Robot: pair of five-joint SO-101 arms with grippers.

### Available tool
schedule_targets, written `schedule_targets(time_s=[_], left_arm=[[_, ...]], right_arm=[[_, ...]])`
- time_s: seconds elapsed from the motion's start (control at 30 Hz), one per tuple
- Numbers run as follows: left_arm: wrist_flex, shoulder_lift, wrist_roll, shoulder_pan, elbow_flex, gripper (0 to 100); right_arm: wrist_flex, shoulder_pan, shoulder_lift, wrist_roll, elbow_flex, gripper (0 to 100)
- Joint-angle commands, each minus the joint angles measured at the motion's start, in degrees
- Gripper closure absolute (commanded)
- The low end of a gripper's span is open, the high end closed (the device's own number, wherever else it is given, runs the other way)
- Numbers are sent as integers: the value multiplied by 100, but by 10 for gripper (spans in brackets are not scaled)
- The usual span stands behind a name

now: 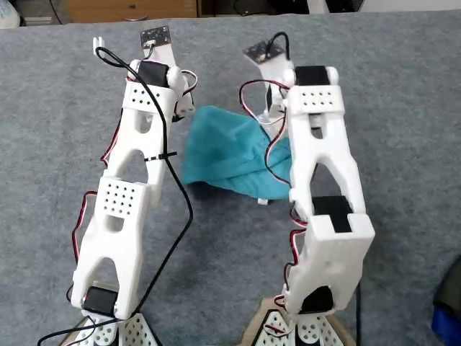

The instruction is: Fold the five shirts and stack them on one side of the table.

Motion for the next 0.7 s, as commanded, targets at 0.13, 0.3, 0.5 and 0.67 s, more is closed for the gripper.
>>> schedule_targets(time_s=[0.13, 0.3, 0.5, 0.67], left_arm=[[176, -101, -62, 149, -255, 981], [176, -92, -62, 141, -255, 981], [176, -92, -62, 141, -255, 981], [176, -92, -62, 141, -255, 981]], right_arm=[[-853, -435, 505, 26, 101, 992], [-325, -400, 681, 26, 92, 992], [519, -136, 681, 35, 92, 992], [1556, 13, 690, 35, -127, 991]])
